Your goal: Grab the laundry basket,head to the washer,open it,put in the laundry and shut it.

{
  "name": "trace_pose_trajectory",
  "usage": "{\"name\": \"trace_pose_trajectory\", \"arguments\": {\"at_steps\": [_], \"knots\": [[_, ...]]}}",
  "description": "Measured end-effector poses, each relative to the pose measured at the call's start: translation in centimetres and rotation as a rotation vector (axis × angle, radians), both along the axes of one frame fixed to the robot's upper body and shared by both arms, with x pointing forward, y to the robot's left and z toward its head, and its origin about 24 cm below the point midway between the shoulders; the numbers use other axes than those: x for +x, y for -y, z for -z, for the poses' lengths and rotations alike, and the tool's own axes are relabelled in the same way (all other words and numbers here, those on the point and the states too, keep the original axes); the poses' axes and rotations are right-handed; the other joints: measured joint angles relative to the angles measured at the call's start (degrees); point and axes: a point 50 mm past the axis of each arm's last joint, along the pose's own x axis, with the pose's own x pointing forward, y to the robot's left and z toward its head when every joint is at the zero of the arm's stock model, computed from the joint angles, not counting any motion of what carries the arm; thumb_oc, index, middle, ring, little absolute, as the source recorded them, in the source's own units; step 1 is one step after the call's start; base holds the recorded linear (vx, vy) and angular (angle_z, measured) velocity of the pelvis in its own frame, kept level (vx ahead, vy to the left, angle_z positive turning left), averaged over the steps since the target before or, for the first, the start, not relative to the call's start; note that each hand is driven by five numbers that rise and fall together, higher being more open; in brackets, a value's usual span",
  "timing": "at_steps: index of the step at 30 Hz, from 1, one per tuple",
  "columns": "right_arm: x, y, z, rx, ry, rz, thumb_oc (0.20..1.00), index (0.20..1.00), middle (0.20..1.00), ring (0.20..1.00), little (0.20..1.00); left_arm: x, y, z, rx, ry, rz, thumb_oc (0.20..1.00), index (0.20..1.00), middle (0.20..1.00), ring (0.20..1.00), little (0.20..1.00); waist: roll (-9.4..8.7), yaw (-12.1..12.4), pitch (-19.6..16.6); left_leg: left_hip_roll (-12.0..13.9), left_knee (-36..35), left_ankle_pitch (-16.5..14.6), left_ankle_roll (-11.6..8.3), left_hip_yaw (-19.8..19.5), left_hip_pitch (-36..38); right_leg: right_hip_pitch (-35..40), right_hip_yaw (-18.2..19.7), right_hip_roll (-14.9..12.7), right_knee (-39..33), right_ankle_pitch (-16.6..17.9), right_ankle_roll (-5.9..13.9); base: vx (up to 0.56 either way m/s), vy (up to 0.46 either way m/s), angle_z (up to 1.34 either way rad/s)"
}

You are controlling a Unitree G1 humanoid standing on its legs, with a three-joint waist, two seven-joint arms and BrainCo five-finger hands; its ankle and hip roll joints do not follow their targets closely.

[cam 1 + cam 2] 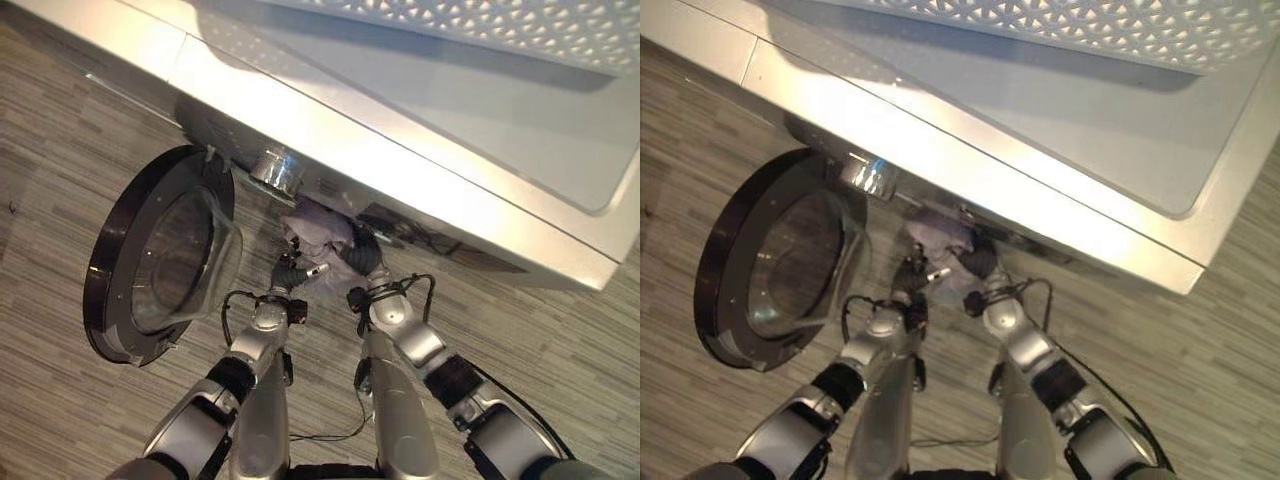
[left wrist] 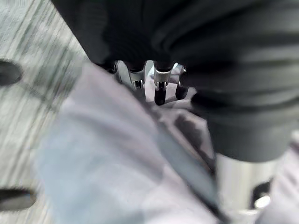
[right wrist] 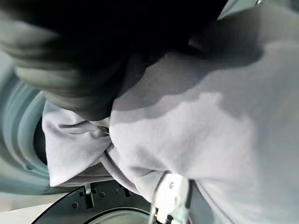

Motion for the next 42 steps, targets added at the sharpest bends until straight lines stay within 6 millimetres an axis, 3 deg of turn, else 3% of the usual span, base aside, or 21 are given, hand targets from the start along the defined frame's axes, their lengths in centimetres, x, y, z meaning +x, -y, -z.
{"name": "trace_pose_trajectory", "arguments": {"at_steps": [1,4,13,20,22,23,31,32,34,35,42], "knots": [[0.2,-0.6,-0.8,0.008,0.024,-0.013,0.2,0.2,0.2,0.2,0.2,0.7,-0.1,-1.4,0.001,0.049,-0.01,1.0,1.0,1.0,1.0,1.0,-0.08,0.13,0.11,-0.02,0.02,0.3,-0.01,-0.13,-0.99,-0.78,-0.26,-0.03,0.0,0.18,-0.2,0.01,-0.006,0.1],[0.3,-0.9,-1.4,0.042,0.04,-0.013,0.2,0.2,0.2,0.2,0.2,1.2,-0.2,-2.6,-0.016,0.091,-0.055,1.0,1.0,1.0,1.0,1.0,-0.14,0.24,0.14,-0.06,0.01,0.31,-0.01,-0.8,-1.41,-0.79,-1.04,-0.03,0.0,0.18,-0.21,0.02,-0.016,0.1],[0.3,-0.9,-1.8,0.158,0.017,-0.006,0.2,0.2,0.2,0.2,0.2,1.5,0.4,-3.1,-0.09,0.086,-0.071,1.0,1.0,1.0,1.0,1.0,-0.5,-0.59,0.12,-0.35,0.7,0.35,-0.03,-2.45,-2.76,-0.68,-2.43,-0.19,0.01,0.18,-0.22,0.02,-0.011,0.08],[0.0,-0.7,-3.0,0.295,0.031,-0.005,0.2,0.2,0.2,0.2,0.2,1.8,1.1,-3.9,-0.14,0.095,-0.064,1.0,1.0,1.0,1.0,1.0,-4.61,-1.16,-0.09,-1.38,2.82,0.3,0.26,-2.76,-6.66,-3.22,-2.52,-1.07,0.01,0.7,0.0,0.0,-0.005,0.08],[-0.2,-0.7,-3.2,0.323,0.03,-0.005,0.2,0.2,0.2,0.2,0.2,1.9,1.2,-4.1,-0.149,0.102,-0.06,0.589,0.589,0.589,0.589,0.589,-5.33,-1.31,-0.04,-1.67,3.13,0.22,0.4,-2.73,-7.18,-3.55,-2.5,-1.19,0.01,0.99,-0.01,-0.01,-0.005,0.04],[-0.2,-0.7,-3.2,0.328,0.032,-0.005,0.2,0.2,0.2,0.2,0.2,1.9,1.3,-4.3,-0.167,0.103,-0.057,0.2,0.2,0.2,0.2,0.2,-5.73,-1.48,0.05,-1.86,3.66,0.06,0.65,-2.67,-7.48,-3.62,-2.5,-1.39,0.02,1.1,0.01,0.0,0.0,0.0],[-0.4,-0.8,-2.6,0.362,0.019,-0.009,0.2,0.2,0.2,0.2,0.2,2.2,1.9,-5.4,-0.167,0.144,-0.073,0.2,0.2,0.2,0.2,0.2,-6.31,-2.28,-0.14,-2.17,3.96,-0.03,0.78,-2.02,-7.42,-3.61,-2.28,-1.98,0.02,1.6,0.31,0.0,-0.007,-0.01],[-0.5,-0.8,-2.5,0.374,0.015,-0.011,0.241,0.241,0.241,0.241,0.241,2.2,1.9,-5.5,-0.168,0.144,-0.078,0.2,0.2,0.2,0.2,0.2,-6.34,-2.29,-0.16,-2.1,4.0,-0.03,0.79,-2.01,-7.43,-3.61,-2.26,-1.97,0.02,1.6,0.3,-0.01,-0.03,-0.03],[-0.4,-1.0,-2.2,0.408,-0.008,-0.012,0.827,0.827,0.827,0.827,0.827,2.3,1.8,-5.4,-0.167,0.14,-0.093,0.2,0.2,0.2,0.2,0.2,-6.55,-2.37,-0.26,-1.92,4.41,-0.16,0.93,-1.98,-7.57,-3.59,-2.25,-1.87,0.03,1.6,0.3,0.0,0.0,0.0],[-0.5,-1.1,-2.1,0.429,-0.014,-0.016,1.0,1.0,1.0,1.0,1.0,2.3,1.7,-5.4,-0.166,0.139,-0.103,0.2,0.2,0.2,0.2,0.2,-6.63,-2.56,-0.31,-1.86,4.79,-0.25,1.03,-1.95,-7.76,-3.59,-2.24,-1.83,0.03,1.6,0.3,0.0,0.0,0.0],[-0.7,-0.6,0.3,0.437,-0.106,0.011,1.0,1.0,1.0,1.0,1.0,3.1,1.3,-6.4,-0.169,0.156,-0.145,0.2,0.2,0.2,0.2,0.2,-7.95,-4.29,-1.16,-1.75,5.82,-0.5,1.27,-1.83,-8.46,-3.68,-2.23,-1.65,0.02,1.84,0.26,0.0,0.0,0.0]]}}
